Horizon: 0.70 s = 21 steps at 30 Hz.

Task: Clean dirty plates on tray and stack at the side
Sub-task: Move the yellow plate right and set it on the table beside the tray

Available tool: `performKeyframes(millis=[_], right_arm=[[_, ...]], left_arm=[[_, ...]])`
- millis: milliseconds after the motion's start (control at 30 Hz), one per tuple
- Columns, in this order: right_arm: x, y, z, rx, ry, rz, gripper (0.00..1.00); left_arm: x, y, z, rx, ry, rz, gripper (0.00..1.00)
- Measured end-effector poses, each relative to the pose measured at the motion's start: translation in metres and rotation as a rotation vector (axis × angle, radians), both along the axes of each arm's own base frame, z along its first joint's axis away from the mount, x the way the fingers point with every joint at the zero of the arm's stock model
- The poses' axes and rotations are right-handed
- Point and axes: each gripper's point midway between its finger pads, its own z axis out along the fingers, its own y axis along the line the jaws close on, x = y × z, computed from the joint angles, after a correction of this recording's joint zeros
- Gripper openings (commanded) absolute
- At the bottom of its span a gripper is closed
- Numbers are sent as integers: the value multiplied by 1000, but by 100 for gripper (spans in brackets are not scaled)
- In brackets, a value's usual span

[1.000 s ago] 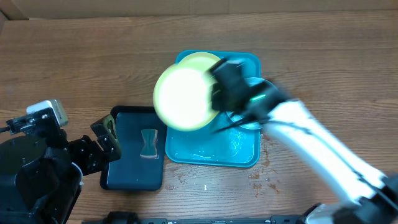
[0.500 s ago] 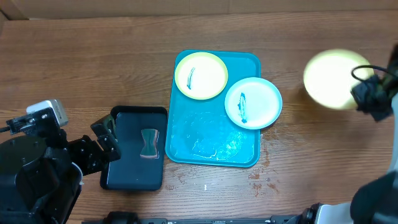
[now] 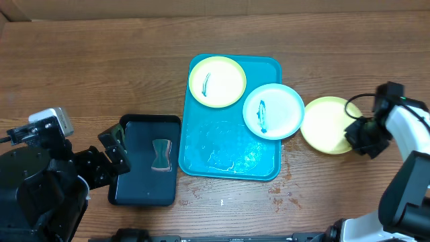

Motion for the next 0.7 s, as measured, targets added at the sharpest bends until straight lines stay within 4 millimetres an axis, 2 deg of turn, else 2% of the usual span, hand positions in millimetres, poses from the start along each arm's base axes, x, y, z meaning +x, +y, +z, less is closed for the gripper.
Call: performKeyframes(millis=[67, 133, 200, 300, 467, 600, 667, 700], right_arm=[[4, 9, 2, -3, -9, 52, 72], [12, 21, 7, -2, -45, 119, 86], [24, 32, 14, 1, -103, 176, 90], [53, 52, 25, 34, -238, 281, 89], [96, 83, 39, 66, -432, 430, 78], [117, 99, 35, 70, -502, 498, 56], [118, 105, 23, 84, -480, 519, 50], [117, 108, 16, 92, -463, 525, 43]], left_arm=[[0, 0, 0, 0, 0, 0, 100], [0, 0, 0, 0, 0, 1, 100], [0, 0, 0, 2, 0, 2, 100], [0, 0, 0, 2, 0, 2, 100], [0, 0, 0, 2, 0, 2, 100], [0, 0, 0, 2, 0, 2, 100], [0, 1, 0, 2, -1, 3, 100], [0, 0, 0, 2, 0, 2, 100]])
